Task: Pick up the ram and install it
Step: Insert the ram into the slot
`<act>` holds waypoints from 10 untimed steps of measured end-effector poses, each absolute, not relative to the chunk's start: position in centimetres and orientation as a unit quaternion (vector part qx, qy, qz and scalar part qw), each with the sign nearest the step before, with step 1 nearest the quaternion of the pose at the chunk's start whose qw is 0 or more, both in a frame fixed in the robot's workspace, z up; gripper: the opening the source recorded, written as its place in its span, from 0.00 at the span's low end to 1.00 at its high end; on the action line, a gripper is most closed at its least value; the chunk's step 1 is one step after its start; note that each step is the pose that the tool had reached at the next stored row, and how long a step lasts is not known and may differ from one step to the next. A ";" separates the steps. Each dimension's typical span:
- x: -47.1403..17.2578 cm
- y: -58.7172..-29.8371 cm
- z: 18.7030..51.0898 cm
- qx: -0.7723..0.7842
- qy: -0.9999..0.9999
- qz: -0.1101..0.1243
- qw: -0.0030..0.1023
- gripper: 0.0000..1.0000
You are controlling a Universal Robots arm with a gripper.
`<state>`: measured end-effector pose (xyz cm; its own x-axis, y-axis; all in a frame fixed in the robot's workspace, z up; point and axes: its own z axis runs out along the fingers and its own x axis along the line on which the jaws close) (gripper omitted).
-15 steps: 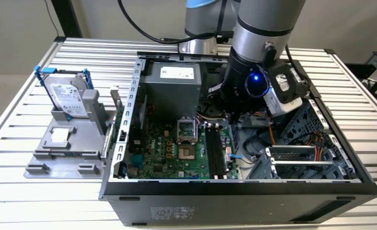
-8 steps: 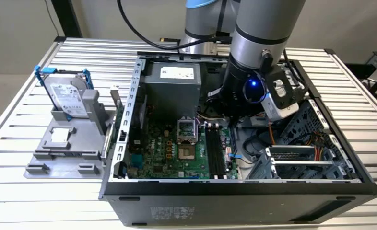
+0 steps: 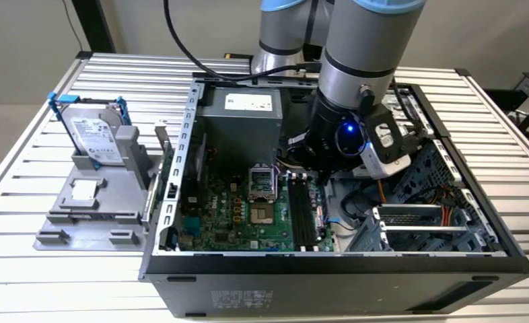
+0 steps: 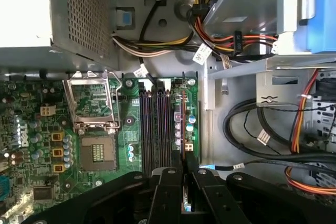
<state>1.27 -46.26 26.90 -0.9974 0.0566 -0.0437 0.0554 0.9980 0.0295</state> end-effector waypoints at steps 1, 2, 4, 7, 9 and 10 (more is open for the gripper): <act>1.2 -46.3 26.7 0.028 0.999 0.014 0.022 0.00; 1.2 -46.3 26.5 0.028 0.999 0.014 0.022 0.00; 1.1 -46.3 26.2 0.028 0.999 0.014 0.022 0.00; 1.0 -46.4 25.6 0.028 0.999 0.014 0.022 0.00; 0.9 -46.5 25.3 0.028 0.999 0.014 0.022 0.00; 0.9 -46.6 25.1 0.028 0.999 0.014 0.022 0.00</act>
<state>0.92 -46.59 25.09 -0.9975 0.0562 -0.0437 0.0550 0.9981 0.0294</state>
